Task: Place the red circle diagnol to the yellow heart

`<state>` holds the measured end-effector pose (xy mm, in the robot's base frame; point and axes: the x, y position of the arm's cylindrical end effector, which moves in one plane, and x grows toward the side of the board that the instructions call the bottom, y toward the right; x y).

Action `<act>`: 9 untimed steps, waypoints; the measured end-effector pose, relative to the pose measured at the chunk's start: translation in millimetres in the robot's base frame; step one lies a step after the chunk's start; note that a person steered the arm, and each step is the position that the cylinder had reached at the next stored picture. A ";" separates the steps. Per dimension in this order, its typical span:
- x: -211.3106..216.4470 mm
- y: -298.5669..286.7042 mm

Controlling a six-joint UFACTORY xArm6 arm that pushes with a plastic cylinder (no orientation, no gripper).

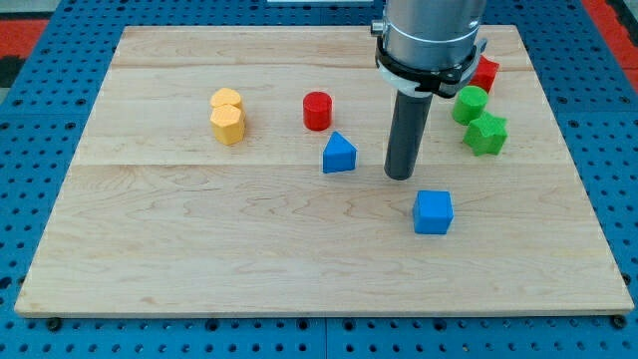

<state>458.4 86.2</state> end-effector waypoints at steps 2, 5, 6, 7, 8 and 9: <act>-4.0 -10.9; -55.2 -75.2; -80.2 -97.3; -109.9 -98.3; -133.2 -109.4; -133.2 -149.0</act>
<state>325.2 -62.8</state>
